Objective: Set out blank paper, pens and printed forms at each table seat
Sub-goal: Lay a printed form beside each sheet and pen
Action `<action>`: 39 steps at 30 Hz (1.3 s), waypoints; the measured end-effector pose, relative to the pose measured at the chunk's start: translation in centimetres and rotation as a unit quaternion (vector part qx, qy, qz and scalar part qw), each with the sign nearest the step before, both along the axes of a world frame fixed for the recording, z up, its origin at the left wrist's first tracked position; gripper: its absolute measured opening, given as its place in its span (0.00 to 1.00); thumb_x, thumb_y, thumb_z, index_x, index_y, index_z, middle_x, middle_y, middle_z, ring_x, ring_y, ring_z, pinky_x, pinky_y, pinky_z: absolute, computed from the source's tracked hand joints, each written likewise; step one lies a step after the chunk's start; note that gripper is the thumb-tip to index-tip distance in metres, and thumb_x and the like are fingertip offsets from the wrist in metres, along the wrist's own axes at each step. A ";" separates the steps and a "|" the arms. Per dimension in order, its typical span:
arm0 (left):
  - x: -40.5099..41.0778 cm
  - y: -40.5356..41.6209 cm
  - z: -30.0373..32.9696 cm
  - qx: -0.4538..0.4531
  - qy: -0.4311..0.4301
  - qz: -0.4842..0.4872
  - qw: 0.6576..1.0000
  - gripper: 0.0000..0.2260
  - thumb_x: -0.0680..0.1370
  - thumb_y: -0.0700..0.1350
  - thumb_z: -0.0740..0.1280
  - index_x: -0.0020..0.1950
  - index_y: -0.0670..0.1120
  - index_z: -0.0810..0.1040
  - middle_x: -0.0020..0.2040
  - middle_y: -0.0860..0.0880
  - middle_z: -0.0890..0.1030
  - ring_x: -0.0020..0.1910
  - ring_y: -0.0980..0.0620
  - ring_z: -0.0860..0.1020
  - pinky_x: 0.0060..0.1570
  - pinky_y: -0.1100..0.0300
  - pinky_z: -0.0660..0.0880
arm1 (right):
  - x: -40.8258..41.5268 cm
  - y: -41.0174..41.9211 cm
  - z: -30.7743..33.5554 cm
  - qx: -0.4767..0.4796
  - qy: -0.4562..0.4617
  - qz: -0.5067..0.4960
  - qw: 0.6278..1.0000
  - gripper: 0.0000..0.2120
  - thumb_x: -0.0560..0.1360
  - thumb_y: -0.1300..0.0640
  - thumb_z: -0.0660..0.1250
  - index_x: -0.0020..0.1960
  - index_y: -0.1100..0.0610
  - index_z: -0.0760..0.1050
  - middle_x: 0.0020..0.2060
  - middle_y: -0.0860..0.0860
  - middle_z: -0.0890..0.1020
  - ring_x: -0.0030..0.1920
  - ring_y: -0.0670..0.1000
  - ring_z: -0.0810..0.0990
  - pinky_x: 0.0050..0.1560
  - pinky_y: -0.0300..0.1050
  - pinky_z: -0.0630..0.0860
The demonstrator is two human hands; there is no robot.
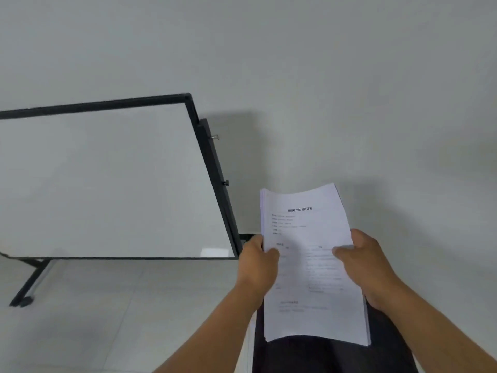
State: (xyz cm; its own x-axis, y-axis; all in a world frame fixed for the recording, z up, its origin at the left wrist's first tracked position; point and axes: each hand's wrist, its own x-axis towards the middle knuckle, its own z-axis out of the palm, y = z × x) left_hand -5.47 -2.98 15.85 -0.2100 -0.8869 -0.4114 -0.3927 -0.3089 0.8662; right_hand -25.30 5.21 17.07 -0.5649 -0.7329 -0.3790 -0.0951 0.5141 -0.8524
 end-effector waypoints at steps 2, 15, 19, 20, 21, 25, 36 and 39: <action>2.3 -1.6 3.2 -0.033 0.019 0.027 0.999 0.08 0.83 0.39 0.64 0.54 0.47 0.83 0.49 0.48 0.88 0.49 0.41 0.87 0.46 0.46 0.87 | 1.7 -2.2 3.4 -0.029 0.002 0.011 1.000 0.07 0.80 0.66 0.68 0.54 0.56 0.80 0.50 0.59 0.87 0.53 0.64 0.87 0.58 0.65 0.84; 15.3 -2.4 24.6 -0.222 0.162 0.115 0.955 0.09 0.88 0.43 0.64 0.59 0.49 0.85 0.51 0.49 0.90 0.51 0.44 0.88 0.47 0.53 0.87 | 13.0 -8.2 23.7 -0.264 -0.016 0.098 0.960 0.09 0.80 0.66 0.72 0.54 0.54 0.85 0.46 0.46 0.90 0.51 0.54 0.89 0.57 0.56 0.85; 18.3 0.1 29.8 -0.283 0.156 0.146 0.935 0.09 0.88 0.44 0.65 0.60 0.49 0.85 0.53 0.49 0.90 0.52 0.44 0.89 0.50 0.49 0.88 | 15.3 -7.3 28.4 -0.321 -0.030 0.141 0.936 0.06 0.79 0.66 0.74 0.53 0.56 0.85 0.47 0.49 0.90 0.53 0.58 0.89 0.63 0.66 0.83; 18.9 0.8 30.9 -0.293 0.159 0.153 0.930 0.09 0.88 0.44 0.65 0.60 0.48 0.85 0.53 0.48 0.90 0.52 0.44 0.89 0.50 0.47 0.88 | 15.6 -6.9 29.3 -0.333 -0.037 0.154 0.929 0.06 0.79 0.66 0.74 0.52 0.57 0.86 0.47 0.50 0.90 0.53 0.59 0.89 0.64 0.67 0.82; 19.5 1.8 31.9 -0.298 0.161 0.164 0.927 0.08 0.88 0.43 0.66 0.59 0.47 0.86 0.53 0.47 0.90 0.51 0.43 0.89 0.50 0.46 0.88 | 16.1 -6.5 30.1 -0.344 -0.045 0.168 0.923 0.07 0.79 0.66 0.73 0.52 0.57 0.86 0.48 0.50 0.91 0.53 0.59 0.89 0.64 0.67 0.82; 21.0 5.9 34.6 -0.306 0.182 0.203 0.912 0.09 0.87 0.42 0.67 0.54 0.45 0.88 0.49 0.45 0.91 0.45 0.45 0.90 0.42 0.50 0.87 | 17.3 -4.4 32.8 -0.373 -0.089 0.235 0.893 0.09 0.79 0.68 0.72 0.54 0.57 0.87 0.49 0.51 0.91 0.52 0.55 0.90 0.64 0.63 0.82; 25.6 18.4 35.6 -0.339 0.221 0.345 0.847 0.07 0.85 0.40 0.70 0.53 0.42 0.89 0.51 0.39 0.90 0.46 0.41 0.89 0.47 0.42 0.88 | 22.6 0.6 34.6 -0.383 -0.201 0.402 0.807 0.09 0.79 0.68 0.71 0.53 0.58 0.88 0.51 0.57 0.90 0.52 0.61 0.90 0.63 0.65 0.81; 28.0 22.6 35.4 -0.352 0.212 0.392 0.823 0.07 0.85 0.40 0.71 0.57 0.41 0.88 0.53 0.39 0.90 0.47 0.41 0.89 0.50 0.39 0.88 | 26.2 2.5 34.3 -0.379 -0.233 0.451 0.774 0.10 0.80 0.66 0.70 0.53 0.55 0.88 0.52 0.56 0.90 0.51 0.60 0.90 0.59 0.62 0.81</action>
